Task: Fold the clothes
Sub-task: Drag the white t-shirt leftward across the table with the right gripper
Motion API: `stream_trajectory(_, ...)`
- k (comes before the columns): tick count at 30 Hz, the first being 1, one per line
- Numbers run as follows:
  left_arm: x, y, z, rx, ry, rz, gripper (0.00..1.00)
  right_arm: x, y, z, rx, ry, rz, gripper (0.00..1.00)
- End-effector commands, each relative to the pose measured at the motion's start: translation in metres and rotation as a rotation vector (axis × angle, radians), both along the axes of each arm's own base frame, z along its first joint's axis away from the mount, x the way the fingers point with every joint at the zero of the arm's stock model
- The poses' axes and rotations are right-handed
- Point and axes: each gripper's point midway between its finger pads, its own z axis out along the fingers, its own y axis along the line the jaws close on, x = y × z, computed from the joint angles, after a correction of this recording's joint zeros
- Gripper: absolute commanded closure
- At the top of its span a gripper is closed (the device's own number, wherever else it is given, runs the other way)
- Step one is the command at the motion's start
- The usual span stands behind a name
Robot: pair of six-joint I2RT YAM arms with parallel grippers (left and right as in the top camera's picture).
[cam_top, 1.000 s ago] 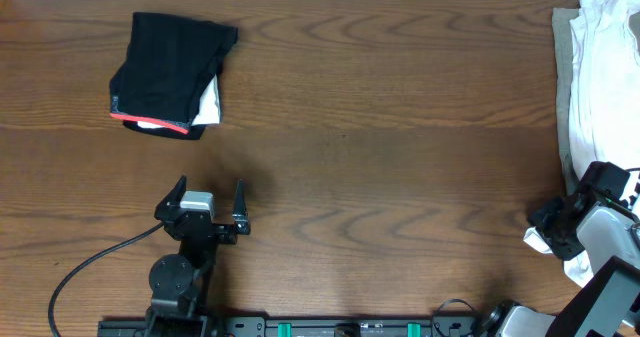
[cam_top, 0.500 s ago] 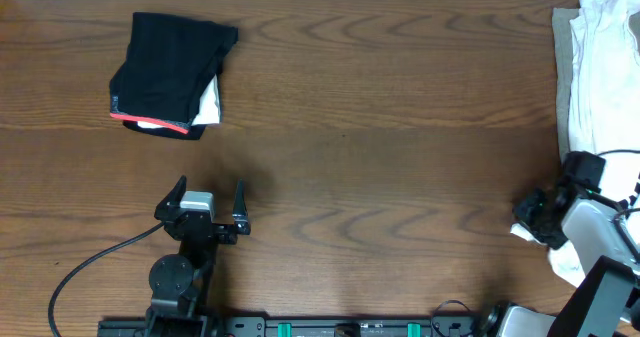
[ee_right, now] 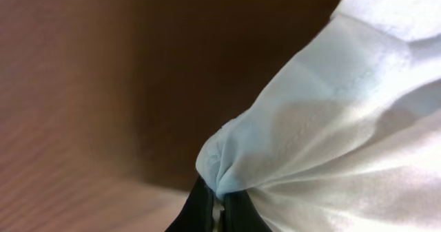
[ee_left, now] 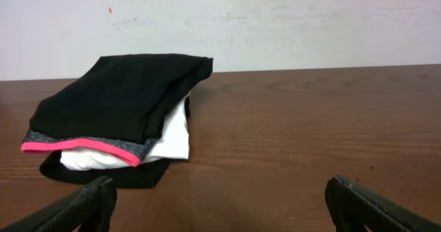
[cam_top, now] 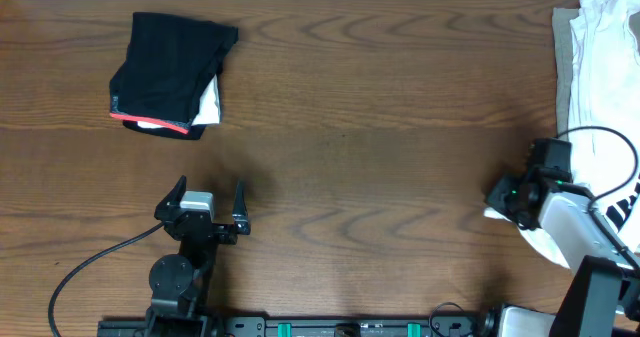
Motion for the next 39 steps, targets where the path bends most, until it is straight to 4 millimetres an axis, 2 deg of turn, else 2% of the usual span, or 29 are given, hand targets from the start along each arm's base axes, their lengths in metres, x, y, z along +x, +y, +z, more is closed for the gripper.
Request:
stream_trajectory(1,-0.001,0.001,-0.017,0.013,0.046,0.005,0.02,0.012,0.034,0.001,0.087,-0.040,0.072,0.99)
stream_trajectory(7,-0.001,0.001,-0.017,0.013,0.046,0.005,0.02,0.050,0.079,0.026,0.132,-0.160,0.130,0.99)
stream_trajectory(12,-0.001,0.001,-0.017,0.013,0.046,0.005,0.02,0.083,0.138,0.057,0.198,-0.300,0.187,0.99)
stream_trajectory(16,-0.001,0.001,-0.017,0.013,0.046,0.005,0.02,0.099,0.181,0.069,0.211,-0.391,0.211,0.99)
stream_trajectory(20,-0.001,0.001,-0.017,0.013,0.046,0.005,0.02,0.108,0.226,0.063,0.232,-0.458,0.258,0.99)
stream_trajectory(28,-0.001,0.001,-0.017,0.013,0.046,0.005,0.02,0.123,0.332,0.023,0.308,-0.500,0.428,0.99)
stream_trajectory(31,-0.001,0.001,-0.017,0.013,0.046,0.005,0.02,0.139,0.366,0.023,0.283,-0.530,0.538,0.97)
stream_trajectory(34,-0.001,0.001,-0.017,0.013,0.046,0.005,0.02,0.156,0.383,0.036,0.248,-0.563,0.613,0.82)
stream_trajectory(36,-0.001,0.001,-0.017,0.013,0.046,0.005,0.02,0.166,0.387,0.050,0.224,-0.588,0.656,0.65)
stream_trajectory(37,-0.001,0.001,-0.017,0.013,0.046,0.005,0.02,0.170,0.388,0.060,0.216,-0.599,0.685,0.50)
stream_trajectory(38,-0.001,0.001,-0.017,0.013,0.046,0.005,0.02,0.173,0.388,0.067,0.207,-0.598,0.708,0.26)
stream_trajectory(39,-0.001,0.001,-0.017,0.013,0.046,0.005,0.02,0.175,0.385,0.075,0.198,-0.593,0.724,0.16)
